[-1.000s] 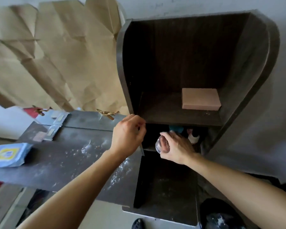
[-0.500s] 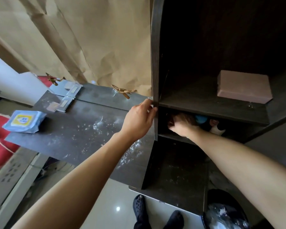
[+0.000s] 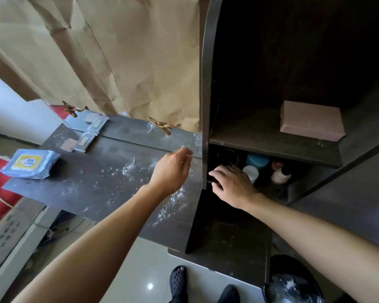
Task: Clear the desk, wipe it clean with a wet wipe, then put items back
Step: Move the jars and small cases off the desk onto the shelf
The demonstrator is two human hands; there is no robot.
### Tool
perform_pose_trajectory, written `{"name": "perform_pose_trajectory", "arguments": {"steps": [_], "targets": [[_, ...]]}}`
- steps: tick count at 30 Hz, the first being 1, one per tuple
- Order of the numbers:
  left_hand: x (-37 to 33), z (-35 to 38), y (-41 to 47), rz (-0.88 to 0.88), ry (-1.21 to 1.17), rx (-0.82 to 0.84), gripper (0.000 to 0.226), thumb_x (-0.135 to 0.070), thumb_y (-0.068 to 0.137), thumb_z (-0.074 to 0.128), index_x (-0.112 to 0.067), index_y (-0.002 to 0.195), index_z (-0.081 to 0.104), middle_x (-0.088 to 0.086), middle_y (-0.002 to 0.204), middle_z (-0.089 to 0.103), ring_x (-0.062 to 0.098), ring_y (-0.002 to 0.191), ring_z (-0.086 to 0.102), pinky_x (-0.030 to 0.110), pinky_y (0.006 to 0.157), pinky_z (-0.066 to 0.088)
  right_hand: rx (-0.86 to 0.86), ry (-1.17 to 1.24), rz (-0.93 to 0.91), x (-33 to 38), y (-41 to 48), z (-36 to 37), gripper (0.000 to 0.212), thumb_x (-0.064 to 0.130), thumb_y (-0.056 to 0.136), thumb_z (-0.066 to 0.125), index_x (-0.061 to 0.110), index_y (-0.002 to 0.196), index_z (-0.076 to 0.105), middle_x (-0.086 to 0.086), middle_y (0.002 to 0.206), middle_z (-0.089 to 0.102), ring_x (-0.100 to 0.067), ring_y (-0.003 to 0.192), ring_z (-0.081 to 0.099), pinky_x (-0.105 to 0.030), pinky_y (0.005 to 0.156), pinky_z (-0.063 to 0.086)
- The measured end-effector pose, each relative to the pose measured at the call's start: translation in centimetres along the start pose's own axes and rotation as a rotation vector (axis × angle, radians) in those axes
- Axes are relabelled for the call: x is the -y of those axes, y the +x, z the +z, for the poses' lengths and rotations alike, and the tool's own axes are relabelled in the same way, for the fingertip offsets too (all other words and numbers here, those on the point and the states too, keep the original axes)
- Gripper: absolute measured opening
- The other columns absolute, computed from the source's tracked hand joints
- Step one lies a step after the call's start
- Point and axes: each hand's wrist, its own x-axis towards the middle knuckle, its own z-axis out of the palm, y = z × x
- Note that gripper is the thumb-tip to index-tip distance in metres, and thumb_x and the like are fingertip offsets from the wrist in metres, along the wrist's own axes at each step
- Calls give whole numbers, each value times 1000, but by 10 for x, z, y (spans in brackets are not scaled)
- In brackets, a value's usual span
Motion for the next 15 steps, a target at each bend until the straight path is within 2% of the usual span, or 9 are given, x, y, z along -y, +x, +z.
{"name": "perform_pose_trajectory", "arguments": {"steps": [3,6,11,15], "targets": [[38,-10,-20,-94,80,60,26,-24,96,47,-15,117,60,4,104,71,26,93,66,39,76,54,42,54,-71,28,-5,8,26,27,82,62,14,105,62,-1,96,65,-24,82,65,-36,57,53],[79,-28,-39,-194,138,84,25,-26,94,50,-17,114,62,0,98,71,23,93,66,35,75,52,51,61,-140,62,1,17,24,26,78,66,16,100,65,1,89,66,-19,75,67,-30,53,51],[155,-72,-72,-311,177,81,21,-28,91,52,-20,106,65,-1,96,71,26,93,64,37,76,53,100,100,-173,129,43,42,27,27,83,61,16,108,65,0,96,67,-20,83,67,-34,64,56],[226,-117,-96,-348,226,117,23,-29,92,48,-22,108,63,-1,100,69,24,95,63,35,78,52,126,108,-166,197,93,64,31,29,88,54,16,115,61,0,104,66,-21,91,66,-35,72,54]]}}
